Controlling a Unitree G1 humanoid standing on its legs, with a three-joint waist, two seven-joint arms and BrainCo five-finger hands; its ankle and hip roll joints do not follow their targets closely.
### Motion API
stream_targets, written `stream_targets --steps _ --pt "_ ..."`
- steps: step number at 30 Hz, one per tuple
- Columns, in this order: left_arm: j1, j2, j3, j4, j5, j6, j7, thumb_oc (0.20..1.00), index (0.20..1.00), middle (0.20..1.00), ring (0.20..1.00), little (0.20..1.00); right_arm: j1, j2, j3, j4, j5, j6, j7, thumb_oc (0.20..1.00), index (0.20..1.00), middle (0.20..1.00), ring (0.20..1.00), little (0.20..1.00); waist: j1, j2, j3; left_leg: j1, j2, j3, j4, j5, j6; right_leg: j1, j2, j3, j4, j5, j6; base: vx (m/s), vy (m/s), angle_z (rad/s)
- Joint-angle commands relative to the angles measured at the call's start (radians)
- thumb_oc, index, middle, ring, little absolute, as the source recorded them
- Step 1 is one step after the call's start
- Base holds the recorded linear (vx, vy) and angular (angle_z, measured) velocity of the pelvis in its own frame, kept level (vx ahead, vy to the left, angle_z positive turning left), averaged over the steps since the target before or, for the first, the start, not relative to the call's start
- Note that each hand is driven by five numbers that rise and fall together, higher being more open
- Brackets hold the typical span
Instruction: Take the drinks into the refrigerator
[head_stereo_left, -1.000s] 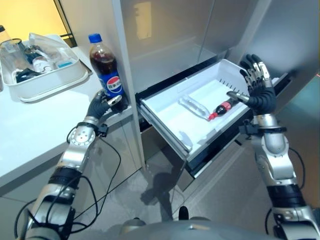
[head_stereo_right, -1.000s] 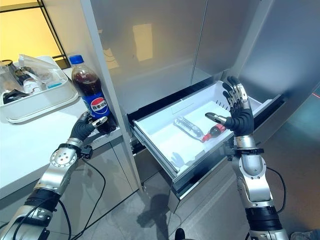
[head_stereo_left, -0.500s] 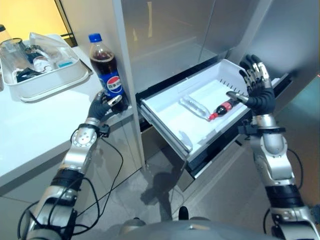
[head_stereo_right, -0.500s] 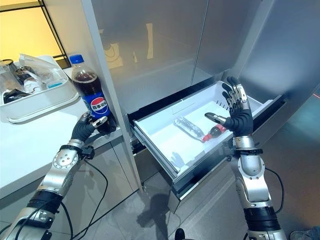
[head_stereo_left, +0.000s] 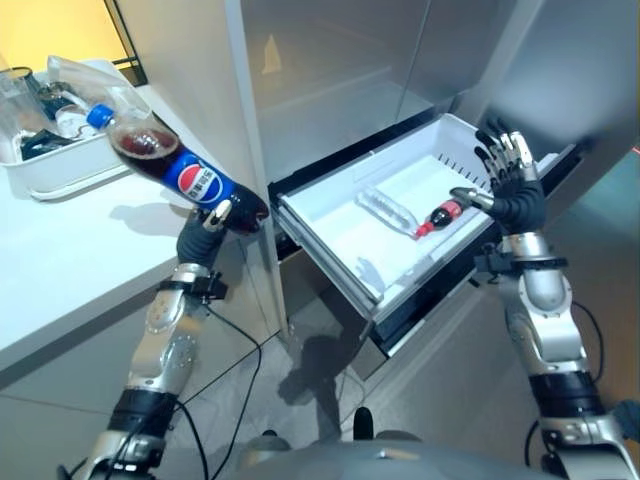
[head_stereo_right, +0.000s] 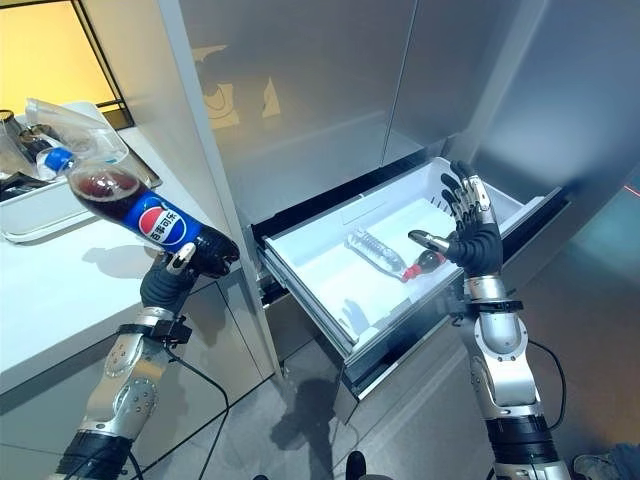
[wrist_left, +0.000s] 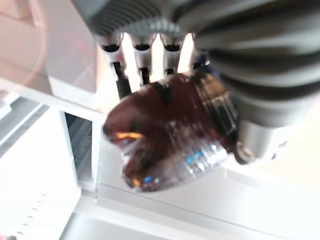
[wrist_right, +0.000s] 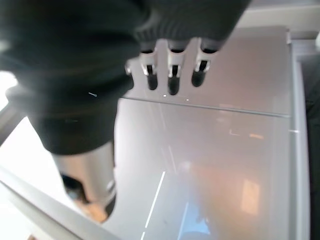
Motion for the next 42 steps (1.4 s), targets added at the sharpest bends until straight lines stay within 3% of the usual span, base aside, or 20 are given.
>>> stream_targets --steps 1,7,16,22,27,29,34,42 --pt "-0.104 0.018 0.056 -0.165 -0.033 -0.092 -0.078 0.2 0.2 0.2 0.2 0.2 -0.017 -0.039 -0.064 -0.059 0.023 -0.023 0.023 1.0 1.0 1.0 1.0 1.0 0.009 0.014 -0.001 -0.003 -0.008 -0.056 0.001 -0.072 0.036 -0.018 -0.104 -0.073 0.179 -0.083 0.09 0.0 -0.001 0.03" --pt "-0.072 0.055 0.035 -0.217 -0.015 -0.08 -0.123 0.2 0.2 0.2 0.2 0.2 -0.018 -0.09 -0.026 -0.047 0.162 0.003 0.119 1.0 1.0 1.0 1.0 1.0 0.016 0.009 0.007 -0.003 -0.006 -0.061 0.001 -0.07 0.036 -0.023 -0.104 -0.076 0.191 -0.089 0.089 0.01 -0.004 0.01" --pt "-0.049 0.202 -0.097 -0.304 -0.049 -0.05 -0.234 0.2 0.2 0.2 0.2 0.2 -0.142 -0.368 0.141 0.056 0.425 0.076 0.287 1.0 1.0 1.0 1.0 1.0 0.035 -0.003 0.017 -0.012 -0.002 -0.055 0.001 -0.059 0.032 -0.039 -0.104 -0.078 0.201 -0.085 0.095 0.0 -0.002 0.0" --pt "-0.044 0.31 -0.143 -0.314 -0.051 -0.042 -0.277 0.2 0.2 0.2 0.2 0.2 -0.235 -0.487 0.237 0.068 0.441 0.088 0.328 1.0 1.0 1.0 1.0 1.0 0.042 0.0 0.015 -0.011 0.0 -0.05 0.001 -0.055 0.027 -0.036 -0.102 -0.076 0.187 -0.079 0.099 0.0 0.0 0.0" --pt "-0.043 0.368 -0.157 -0.303 -0.036 -0.039 -0.292 0.2 0.2 0.2 0.2 0.2 -0.281 -0.532 0.297 0.078 0.46 0.107 0.37 1.0 1.0 1.0 1.0 1.0 0.046 0.001 0.014 -0.013 0.001 -0.046 0.001 -0.052 0.024 -0.035 -0.101 -0.078 0.182 -0.076 0.101 0.0 0.0 0.0" --pt "-0.046 0.44 -0.164 -0.315 -0.027 -0.042 -0.314 0.2 0.2 0.2 0.2 0.2 -0.309 -0.582 0.355 0.06 0.504 0.123 0.413 1.0 1.0 1.0 1.0 1.0 0.049 0.0 0.013 -0.013 0.002 -0.043 0.001 -0.051 0.021 -0.034 -0.101 -0.08 0.18 -0.075 0.102 0.0 0.0 0.0" --pt "-0.065 0.512 -0.198 -0.307 -0.011 -0.047 -0.325 0.2 0.2 0.2 0.2 0.2 -0.349 -0.594 0.424 0.054 0.545 0.129 0.427 1.0 1.0 1.0 1.0 1.0 0.052 0.002 0.012 -0.012 0.001 -0.043 0.001 -0.05 0.02 -0.029 -0.104 -0.084 0.176 -0.071 0.105 0.0 0.0 0.0" --pt "-0.141 0.537 -0.287 -0.306 0.001 -0.04 -0.329 0.2 0.2 0.2 0.2 0.2 -0.41 -0.524 0.521 0.055 0.573 0.158 0.442 1.0 1.0 1.0 1.0 1.0 0.058 0.003 0.014 -0.013 0.0 -0.046 0.001 -0.05 0.022 -0.028 -0.106 -0.086 0.175 -0.073 0.106 0.0 0.0 0.0"
